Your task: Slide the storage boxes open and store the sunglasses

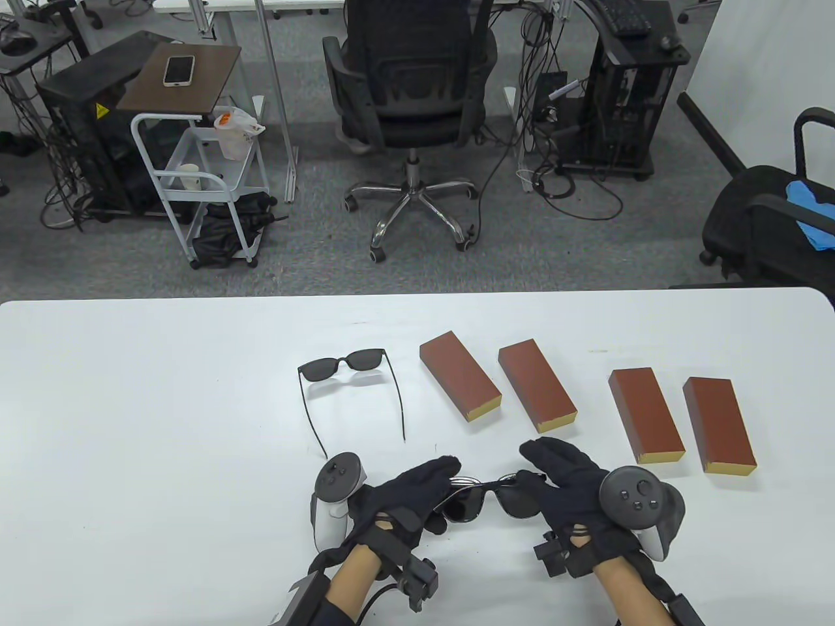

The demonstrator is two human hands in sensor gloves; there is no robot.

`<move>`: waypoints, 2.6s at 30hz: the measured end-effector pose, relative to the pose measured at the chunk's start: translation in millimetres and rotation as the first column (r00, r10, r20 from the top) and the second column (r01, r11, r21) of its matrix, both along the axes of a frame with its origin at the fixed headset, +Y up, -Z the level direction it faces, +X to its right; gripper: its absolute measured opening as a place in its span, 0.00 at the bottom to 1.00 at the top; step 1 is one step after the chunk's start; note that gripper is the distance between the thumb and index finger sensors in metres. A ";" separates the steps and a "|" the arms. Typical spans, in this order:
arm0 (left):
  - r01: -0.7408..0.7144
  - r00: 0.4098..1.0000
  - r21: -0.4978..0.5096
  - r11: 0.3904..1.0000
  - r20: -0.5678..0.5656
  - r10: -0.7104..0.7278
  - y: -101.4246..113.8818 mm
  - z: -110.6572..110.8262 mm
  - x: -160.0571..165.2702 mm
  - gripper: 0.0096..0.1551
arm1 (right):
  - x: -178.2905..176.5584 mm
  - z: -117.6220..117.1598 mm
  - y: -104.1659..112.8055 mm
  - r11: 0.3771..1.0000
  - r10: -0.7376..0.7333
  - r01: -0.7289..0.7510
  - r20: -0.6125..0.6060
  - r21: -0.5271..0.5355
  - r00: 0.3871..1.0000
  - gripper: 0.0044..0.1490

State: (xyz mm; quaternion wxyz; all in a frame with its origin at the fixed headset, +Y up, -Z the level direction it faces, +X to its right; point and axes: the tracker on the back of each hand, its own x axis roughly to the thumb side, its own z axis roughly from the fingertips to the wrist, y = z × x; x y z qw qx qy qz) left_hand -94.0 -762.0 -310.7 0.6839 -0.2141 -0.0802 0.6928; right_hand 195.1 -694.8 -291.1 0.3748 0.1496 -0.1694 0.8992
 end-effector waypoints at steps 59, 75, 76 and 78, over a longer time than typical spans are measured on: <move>0.803 0.594 0.340 0.490 -0.381 -0.709 44.5 -1.1 -33.2 0.42 | 2.2 -20.3 -18.3 0.809 0.579 -0.556 0.095 -0.189 0.810 0.38; 0.875 0.459 0.392 0.283 -0.488 -0.742 52.7 0.1 -44.6 0.45 | 92.7 -96.1 -22.2 0.533 0.846 -0.573 0.373 -0.622 0.382 0.52; 0.880 0.450 0.386 0.277 -0.492 -0.745 52.3 -0.3 -45.7 0.45 | 97.3 -99.3 -26.0 0.525 0.850 -0.537 0.366 -0.661 0.379 0.54; 0.886 0.439 0.375 0.272 -0.492 -0.752 51.8 -0.9 -47.7 0.45 | 103.4 -103.9 -32.8 0.519 0.851 -0.494 0.363 -0.698 0.380 0.55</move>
